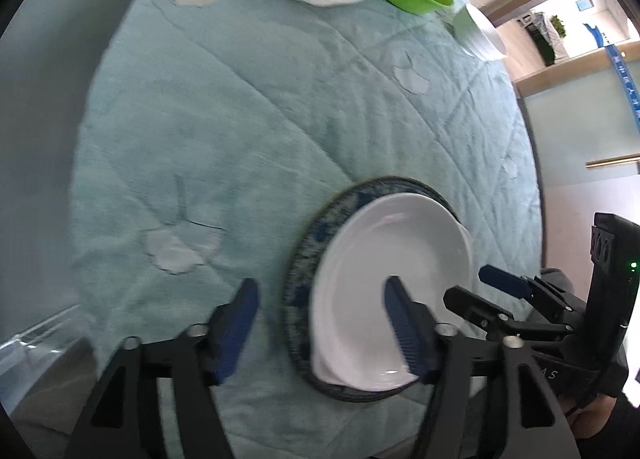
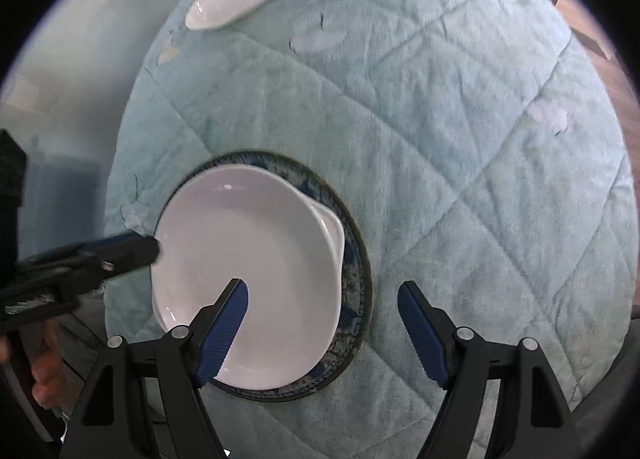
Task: Organize plates and bowls
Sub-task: 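Move both grippers to the second white oval dish, then close both grippers on the rim of the second white dish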
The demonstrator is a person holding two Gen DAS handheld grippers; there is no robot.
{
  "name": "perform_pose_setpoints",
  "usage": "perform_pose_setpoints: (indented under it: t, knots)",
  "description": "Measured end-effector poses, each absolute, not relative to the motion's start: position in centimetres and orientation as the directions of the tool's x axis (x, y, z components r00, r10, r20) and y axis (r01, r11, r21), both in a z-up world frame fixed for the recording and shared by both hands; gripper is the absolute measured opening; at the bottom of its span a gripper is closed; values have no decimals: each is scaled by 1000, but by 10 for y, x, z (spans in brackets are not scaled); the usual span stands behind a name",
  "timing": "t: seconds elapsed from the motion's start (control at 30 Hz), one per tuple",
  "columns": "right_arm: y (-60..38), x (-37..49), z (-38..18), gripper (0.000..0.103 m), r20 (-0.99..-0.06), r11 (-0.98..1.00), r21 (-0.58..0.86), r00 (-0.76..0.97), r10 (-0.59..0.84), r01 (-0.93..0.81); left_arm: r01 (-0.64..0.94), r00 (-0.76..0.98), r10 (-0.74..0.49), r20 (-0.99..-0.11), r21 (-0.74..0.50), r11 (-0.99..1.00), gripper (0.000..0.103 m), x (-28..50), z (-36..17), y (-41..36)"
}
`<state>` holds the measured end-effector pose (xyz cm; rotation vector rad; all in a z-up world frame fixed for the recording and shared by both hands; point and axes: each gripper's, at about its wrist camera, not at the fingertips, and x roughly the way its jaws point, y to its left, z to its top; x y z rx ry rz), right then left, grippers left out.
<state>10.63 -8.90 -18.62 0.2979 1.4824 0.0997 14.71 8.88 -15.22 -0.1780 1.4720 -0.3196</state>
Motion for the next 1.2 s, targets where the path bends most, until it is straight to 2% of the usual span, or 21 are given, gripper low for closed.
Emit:
perform_pose_setpoints:
  t: [0.1,0.17,0.23,0.43,0.57,0.67,0.7,0.73,0.8,0.87,1.03,1.2]
  knots:
    - [-80,110,-191,79,-958,953,284,81,276,108,96,27,-349,-937,-345,934,67,149,-160,92]
    - [-75,113,-192,79,-964,959,261,85,253,106,85,-8,-389,-921,-388,918,54,151,-168,92]
    - [-73,115,-192,79,-965,962,255,87,246,103,90,-19,-385,-923,-385,918,49,152,-173,93]
    - [-71,127,-193,80,-966,963,251,86,242,103,97,6,-372,-928,-370,924,49,161,-173,88]
    - [-80,136,-189,79,-953,952,291,120,279,97,74,39,-406,-913,-402,913,49,177,-167,94]
    - [-96,146,-168,83,-949,960,264,200,242,91,57,123,-400,-908,-396,917,59,195,-147,103]
    - [-103,154,-158,83,-943,962,259,237,232,90,54,155,-400,-904,-396,917,65,204,-138,106]
    - [-107,161,-150,86,-938,962,260,261,230,86,55,182,-402,-897,-399,915,71,214,-130,109]
    - [-113,188,-133,93,-922,962,269,305,240,56,61,237,-404,-883,-402,914,76,241,-112,112]
    - [-110,220,-126,100,-904,951,309,316,287,23,68,268,-389,-882,-385,920,76,269,-98,112]
    - [-103,290,-134,100,-861,907,420,311,402,-9,63,280,-350,-894,-347,936,74,353,-97,125]
    - [-98,345,-173,100,-876,912,408,301,376,49,63,237,-307,-922,-301,952,69,417,-123,129]
